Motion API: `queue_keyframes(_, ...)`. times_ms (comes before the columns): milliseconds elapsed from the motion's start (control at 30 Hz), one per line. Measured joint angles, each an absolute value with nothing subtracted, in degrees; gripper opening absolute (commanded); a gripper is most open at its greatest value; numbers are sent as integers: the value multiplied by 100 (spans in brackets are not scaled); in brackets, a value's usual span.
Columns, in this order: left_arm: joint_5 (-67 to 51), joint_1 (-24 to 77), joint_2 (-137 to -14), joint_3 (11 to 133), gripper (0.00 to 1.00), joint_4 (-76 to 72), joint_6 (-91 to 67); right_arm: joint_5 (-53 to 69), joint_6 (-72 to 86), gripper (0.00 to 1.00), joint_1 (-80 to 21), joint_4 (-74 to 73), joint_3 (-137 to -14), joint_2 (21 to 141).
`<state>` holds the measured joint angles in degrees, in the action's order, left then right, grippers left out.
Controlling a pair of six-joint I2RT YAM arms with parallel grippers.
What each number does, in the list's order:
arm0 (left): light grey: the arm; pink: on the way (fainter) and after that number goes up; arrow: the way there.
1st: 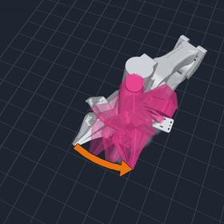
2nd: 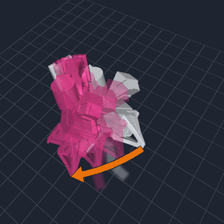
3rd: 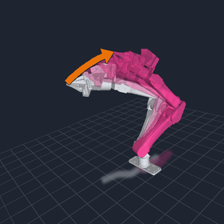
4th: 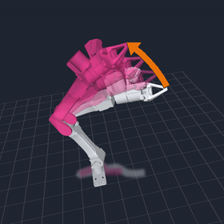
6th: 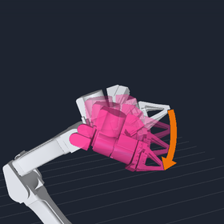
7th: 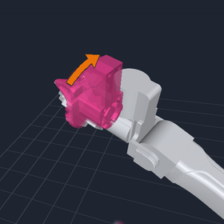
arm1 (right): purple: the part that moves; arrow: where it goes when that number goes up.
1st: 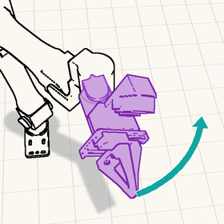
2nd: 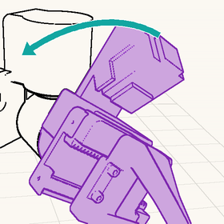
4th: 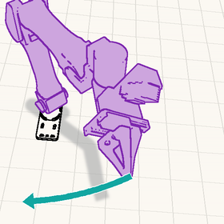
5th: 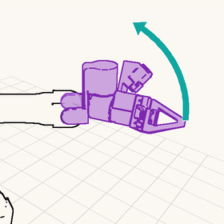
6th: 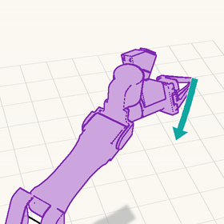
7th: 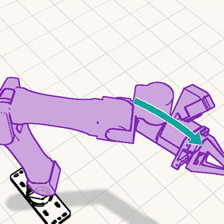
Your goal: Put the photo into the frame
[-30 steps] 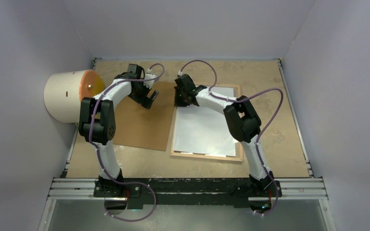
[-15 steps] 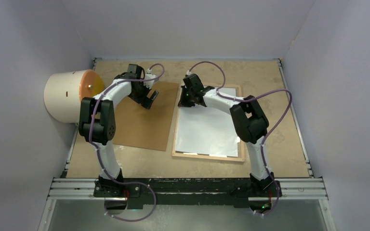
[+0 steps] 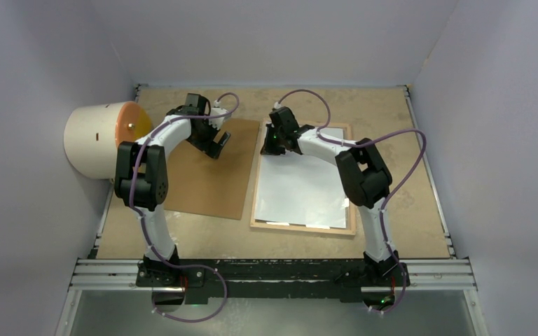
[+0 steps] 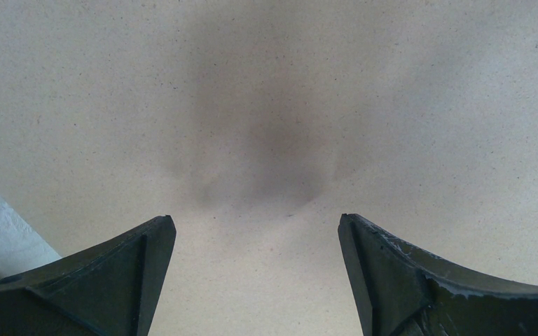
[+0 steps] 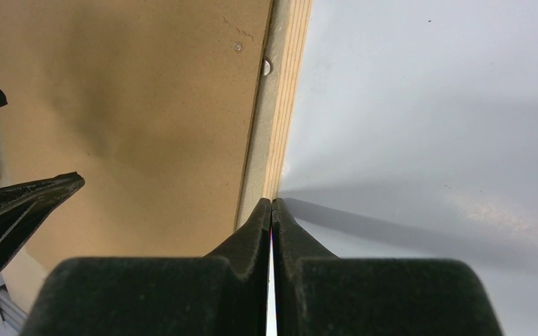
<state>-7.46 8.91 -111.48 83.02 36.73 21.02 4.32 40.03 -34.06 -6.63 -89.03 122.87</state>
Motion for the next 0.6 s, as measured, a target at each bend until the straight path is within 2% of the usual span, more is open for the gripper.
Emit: queue_keyframes(600,-746,891,-11146,8302,92,3671,2104,202,3677,2,-3382,-1437,-9168,12287)
